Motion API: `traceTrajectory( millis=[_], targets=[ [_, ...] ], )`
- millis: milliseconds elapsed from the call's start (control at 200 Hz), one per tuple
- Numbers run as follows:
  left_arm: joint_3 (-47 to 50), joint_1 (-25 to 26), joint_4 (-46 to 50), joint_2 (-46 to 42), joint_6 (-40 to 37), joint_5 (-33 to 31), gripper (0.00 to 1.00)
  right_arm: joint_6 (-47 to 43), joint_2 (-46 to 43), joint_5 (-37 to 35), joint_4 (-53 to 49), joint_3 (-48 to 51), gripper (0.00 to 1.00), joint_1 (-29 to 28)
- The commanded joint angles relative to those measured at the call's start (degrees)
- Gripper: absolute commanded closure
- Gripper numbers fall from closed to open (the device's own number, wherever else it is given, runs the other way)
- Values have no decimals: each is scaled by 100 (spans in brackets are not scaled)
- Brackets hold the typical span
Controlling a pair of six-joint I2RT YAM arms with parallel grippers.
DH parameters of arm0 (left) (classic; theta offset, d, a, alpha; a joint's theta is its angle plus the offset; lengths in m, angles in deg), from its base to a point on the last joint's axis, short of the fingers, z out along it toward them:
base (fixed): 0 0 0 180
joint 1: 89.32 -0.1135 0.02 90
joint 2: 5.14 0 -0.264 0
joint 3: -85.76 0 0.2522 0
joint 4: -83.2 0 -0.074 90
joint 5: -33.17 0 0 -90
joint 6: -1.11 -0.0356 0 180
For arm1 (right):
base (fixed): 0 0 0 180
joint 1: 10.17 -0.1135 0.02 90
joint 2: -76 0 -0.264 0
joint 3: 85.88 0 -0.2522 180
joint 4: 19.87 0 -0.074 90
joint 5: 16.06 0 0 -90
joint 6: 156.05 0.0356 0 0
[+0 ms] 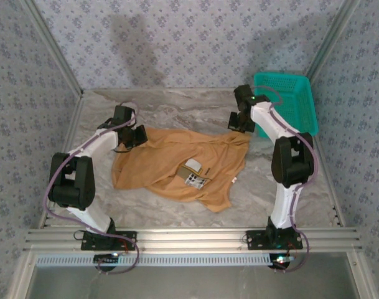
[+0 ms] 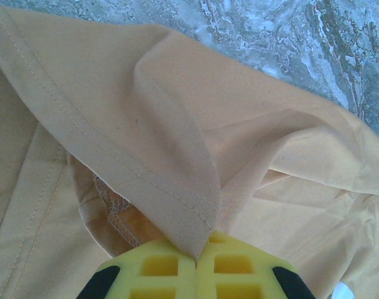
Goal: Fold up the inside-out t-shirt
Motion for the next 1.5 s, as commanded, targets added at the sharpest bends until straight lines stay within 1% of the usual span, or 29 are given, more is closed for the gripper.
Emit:
traceTrajectory(
  millis=[0,145,220,235,285,315,345,390,430,510,565,620,730,809,884,939,1034,1099,1179,1219,1279,1304,1324,1359,1379,1429,1494],
  targets=[
    [-191,25,67,-60,-86,-4,100,56,-366,-216,-471,-519,100,-184],
    [-202,42,42,-78,-60,16,100,145,-179,-245,-549,-1079,100,-309],
    [-212,51,24,-71,-35,14,100,156,144,93,-465,-1508,100,-312],
    [-211,51,16,-70,-33,17,100,142,213,198,-432,-1578,95,-307],
    [-240,51,13,-54,-33,0,100,46,442,427,-345,-1855,72,-302],
    [-280,51,48,-37,-61,-36,100,7,568,459,-367,-2023,63,-291],
    [-348,51,102,-18,-95,-82,100,-16,677,471,-465,-2196,60,-292],
    [-473,36,203,24,-161,-147,100,-40,754,439,-684,-2381,60,-295],
    [-599,18,311,60,-214,-204,100,-103,707,351,-756,-2338,60,-316],
    [-822,-49,441,102,-283,-262,100,-141,340,279,-608,-1724,59,-375],
    [-934,-91,507,106,-305,-280,100,-81,-17,361,-488,-1014,58,-448],
    [-1019,-148,536,90,-314,-280,100,36,-441,447,-264,-90,58,-554],
    [-1227,-291,533,151,-272,-230,100,430,-1150,795,650,1691,53,-811],
    [-1595,-399,574,375,-244,-162,100,662,-1194,895,1090,2405,53,-911],
    [-2056,-479,595,700,-213,-111,100,728,-935,860,1261,2558,53,-906],
    [-2470,-539,599,1005,-208,-32,100,688,-623,684,1209,2437,53,-884],
    [-3233,-650,630,1583,-204,64,100,586,14,434,1021,1941,53,-770],
    [-3748,-732,622,2001,-174,152,100,485,483,315,923,1463,54,-646],
    [-4440,-839,632,2553,-175,233,100,353,1112,142,594,554,54,-439],
    [-4882,-909,706,2835,-197,316,94,284,1390,62,383,28,55,-337],
    [-5472,-1008,883,3163,-282,396,92,210,1752,-6,43,-754,55,-236],
    [-5672,-1040,972,3242,-331,401,90,190,1839,-24,-108,-1058,55,-200],
    [-5801,-1064,1035,3264,-371,409,85,175,1884,-47,-214,-1283,55,-194],
    [-5959,-1094,1150,3251,-459,372,73,140,1887,-102,-359,-1592,55,-202],
    [-6004,-1102,1233,3198,-519,316,70,125,1850,-132,-427,-1722,55,-217],
    [-5957,-1106,1413,2949,-680,113,68,69,1674,-180,-488,-1886,54,-265],
    [-5447,-1098,1580,2393,-790,-183,66,-8,1332,-160,-559,-1818,54,-398]
  ],
)
